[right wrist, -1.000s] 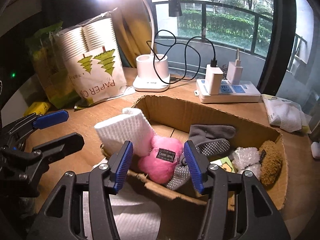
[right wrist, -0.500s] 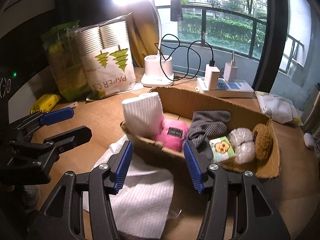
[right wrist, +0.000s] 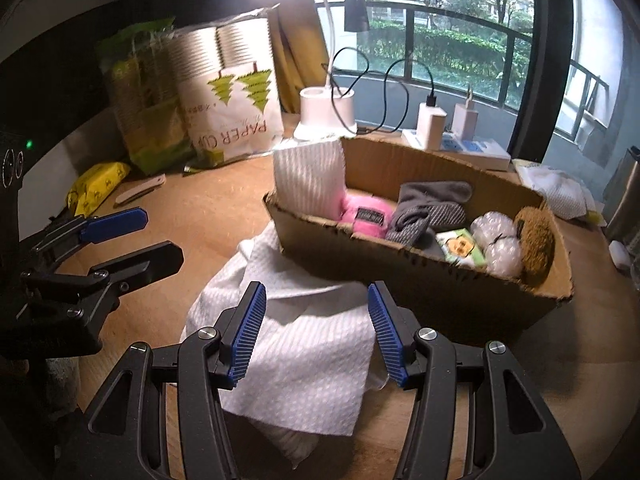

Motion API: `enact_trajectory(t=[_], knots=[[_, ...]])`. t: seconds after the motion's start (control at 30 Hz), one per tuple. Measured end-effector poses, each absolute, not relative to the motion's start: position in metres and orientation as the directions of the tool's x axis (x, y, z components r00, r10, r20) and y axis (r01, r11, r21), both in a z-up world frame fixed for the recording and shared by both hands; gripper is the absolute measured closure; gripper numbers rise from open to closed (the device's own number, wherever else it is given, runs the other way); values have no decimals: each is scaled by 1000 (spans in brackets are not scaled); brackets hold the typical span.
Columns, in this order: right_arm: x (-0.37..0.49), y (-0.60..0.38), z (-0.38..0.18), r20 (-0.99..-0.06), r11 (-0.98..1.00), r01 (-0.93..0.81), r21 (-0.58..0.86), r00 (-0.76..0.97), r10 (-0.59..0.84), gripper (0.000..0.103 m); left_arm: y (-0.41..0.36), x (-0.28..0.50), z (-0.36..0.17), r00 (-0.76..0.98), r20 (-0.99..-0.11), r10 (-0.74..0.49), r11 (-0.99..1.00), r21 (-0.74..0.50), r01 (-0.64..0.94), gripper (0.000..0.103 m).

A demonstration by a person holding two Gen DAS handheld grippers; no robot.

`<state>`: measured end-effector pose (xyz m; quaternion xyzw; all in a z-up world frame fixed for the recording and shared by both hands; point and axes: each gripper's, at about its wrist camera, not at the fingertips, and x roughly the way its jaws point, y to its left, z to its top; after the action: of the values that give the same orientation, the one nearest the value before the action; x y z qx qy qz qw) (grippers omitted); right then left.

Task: Organize soft objects
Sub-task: 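Grasp the white paper towel on the table with the right gripper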

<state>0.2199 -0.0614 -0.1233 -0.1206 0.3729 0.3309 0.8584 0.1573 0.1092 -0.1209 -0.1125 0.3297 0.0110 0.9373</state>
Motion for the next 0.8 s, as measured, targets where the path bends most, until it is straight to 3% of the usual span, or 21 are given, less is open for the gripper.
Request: enact_trajectory(t=[0.6,0.7,0.8], knots=[[205,-16,-164,-795,699,-711,-71,464,391,47,132,141,-150,764,-643,-61,957,-256,-138,22],[203,-8,-169,-796,683,-719,-131,487,360,80,133,141,-152,763,-642,-69,955,-264,-136,22],[201,-4,-166,-786,672,-727,-142,495,370,92,134,141,-152,761,-644,-73,954,-268,-135,22]])
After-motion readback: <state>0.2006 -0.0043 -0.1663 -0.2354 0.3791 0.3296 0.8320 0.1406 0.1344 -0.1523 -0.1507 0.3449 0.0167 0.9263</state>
